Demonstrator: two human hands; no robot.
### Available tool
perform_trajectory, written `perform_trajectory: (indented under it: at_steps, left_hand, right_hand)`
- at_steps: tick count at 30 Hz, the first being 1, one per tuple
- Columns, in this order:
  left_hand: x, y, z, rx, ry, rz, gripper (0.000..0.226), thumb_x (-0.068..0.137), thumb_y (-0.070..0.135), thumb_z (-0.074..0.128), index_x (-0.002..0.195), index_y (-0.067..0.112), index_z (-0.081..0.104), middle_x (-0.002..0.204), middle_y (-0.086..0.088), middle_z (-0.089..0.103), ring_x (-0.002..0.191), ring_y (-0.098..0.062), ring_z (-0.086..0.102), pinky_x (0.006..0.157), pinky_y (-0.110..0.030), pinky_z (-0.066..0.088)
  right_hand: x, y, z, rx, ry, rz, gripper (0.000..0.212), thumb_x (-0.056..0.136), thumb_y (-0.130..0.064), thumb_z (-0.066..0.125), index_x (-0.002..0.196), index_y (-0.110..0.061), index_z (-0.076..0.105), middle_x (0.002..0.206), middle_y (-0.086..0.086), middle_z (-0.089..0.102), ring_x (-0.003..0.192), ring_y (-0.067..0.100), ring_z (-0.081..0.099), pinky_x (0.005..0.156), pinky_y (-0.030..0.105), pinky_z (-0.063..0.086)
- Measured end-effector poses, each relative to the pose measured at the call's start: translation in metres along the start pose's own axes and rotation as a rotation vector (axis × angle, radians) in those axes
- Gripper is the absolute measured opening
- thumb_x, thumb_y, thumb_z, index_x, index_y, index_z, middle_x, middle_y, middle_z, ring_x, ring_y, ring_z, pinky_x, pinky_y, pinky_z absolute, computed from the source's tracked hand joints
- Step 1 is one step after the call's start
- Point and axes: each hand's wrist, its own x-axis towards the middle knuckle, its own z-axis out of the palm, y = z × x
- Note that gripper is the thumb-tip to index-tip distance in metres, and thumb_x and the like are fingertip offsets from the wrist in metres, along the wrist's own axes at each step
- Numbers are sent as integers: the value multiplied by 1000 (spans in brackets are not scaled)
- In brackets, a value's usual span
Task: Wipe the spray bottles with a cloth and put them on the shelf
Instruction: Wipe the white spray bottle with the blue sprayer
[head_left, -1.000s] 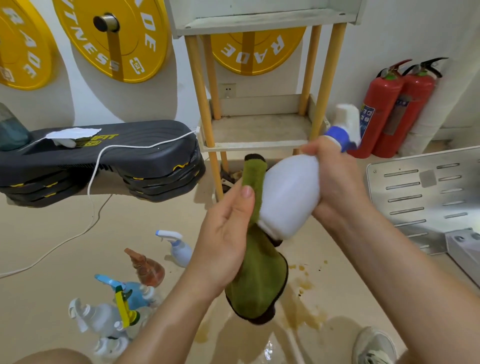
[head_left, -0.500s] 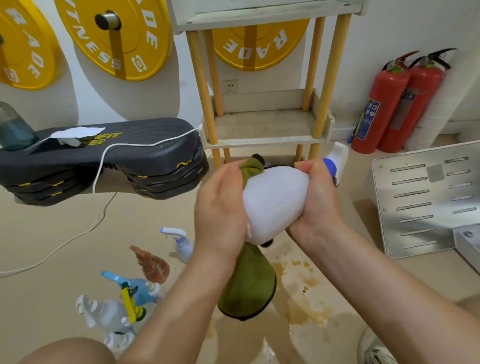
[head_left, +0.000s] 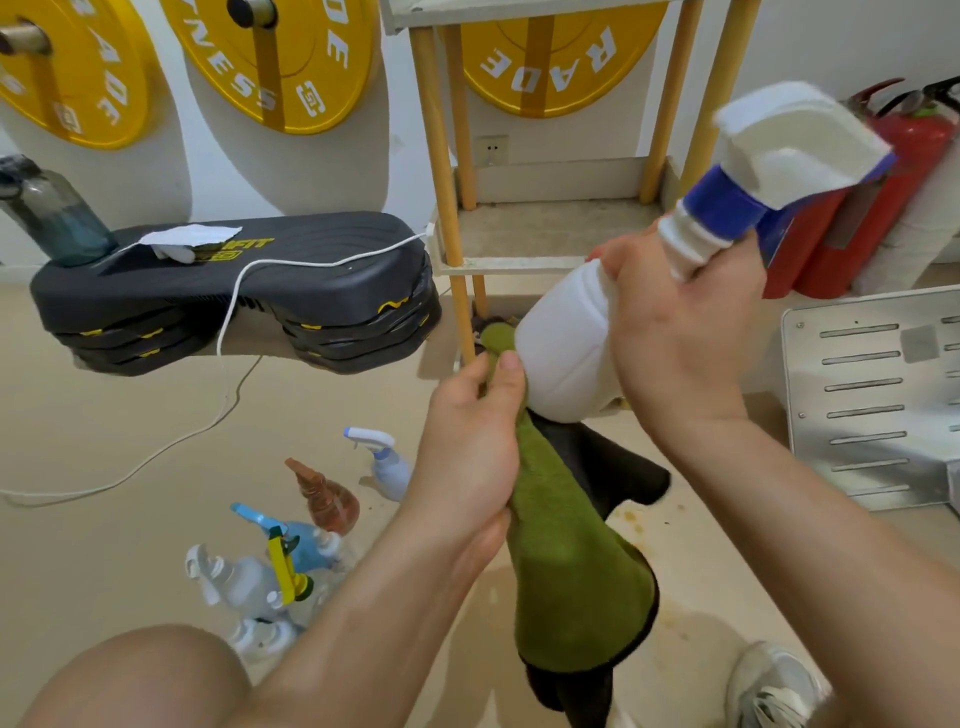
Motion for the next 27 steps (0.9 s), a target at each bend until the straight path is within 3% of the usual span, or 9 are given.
perform_trajectory:
  at_steps: [3,7,11,13,15,18,21,23,27]
  left_hand:
    - [2,-2,-9,195,-10,113,35,104,30,44,105,3,67,102,-19,72,100,-27,68,94,-51,52]
    - [10,5,-25,333,-6,14,37,94,35,50,82,1,57,85,-27,63,77,-23,56,71,-38,40]
    - [5,7,-23,-221,-253,-420,45,90,40,58,117,3,62,105,-24,59,93,-39,59,84,-44,45]
    - [2,6,-18,-392,-263,-474,57,93,46,53,132,6,59,132,-24,57,123,-44,54,107,-51,40]
    - [4,3,-20,-421,-188,-426,54,96,51,51,131,12,64,137,-19,58,131,-37,51,115,-54,32]
    - [5,10,-24,-76,16,-200,43,100,44,50,101,10,74,105,-17,74,97,-27,70,95,-49,52]
    - [8,19,-31,243,160,87,47,100,40,52,85,-1,67,92,-29,69,80,-24,62,78,-48,52]
    - [7,31,-30,51,160,115,43,100,38,52,88,1,70,95,-25,72,88,-28,67,85,-48,53]
    - [3,50,-15,-371,-181,-1,48,103,36,41,126,0,63,128,-26,62,125,-37,57,111,-52,40]
  right_hand:
    - [-7,6,0,-77,-204,113,28,80,-1,65,68,-20,48,57,-9,50,51,-1,49,51,10,37]
    - [-24,3,2,-36,-401,281,18,71,-12,70,63,-19,56,64,-3,66,62,14,63,60,32,51]
    - [-13,-4,-2,267,-334,503,19,68,-16,61,52,-26,65,80,18,74,75,37,70,77,54,58]
    - [-6,7,-5,433,-227,640,9,65,-17,60,59,-19,66,84,23,72,76,39,68,84,64,54]
    - [-3,13,-4,472,-185,727,30,58,-22,62,83,-5,62,92,26,72,85,45,68,88,70,49]
    - [-3,19,-5,467,-157,788,41,60,-22,61,97,-5,57,95,23,73,85,44,69,86,62,53]
    - [5,25,-13,484,-194,891,35,62,-23,63,94,-13,56,94,16,67,78,31,65,73,51,56]
    - [6,26,-17,516,-324,937,15,65,-17,63,77,-15,55,93,12,66,76,28,64,70,41,54]
    - [-13,11,-6,602,-715,884,15,61,-9,61,72,-14,53,73,3,65,60,18,64,56,28,52]
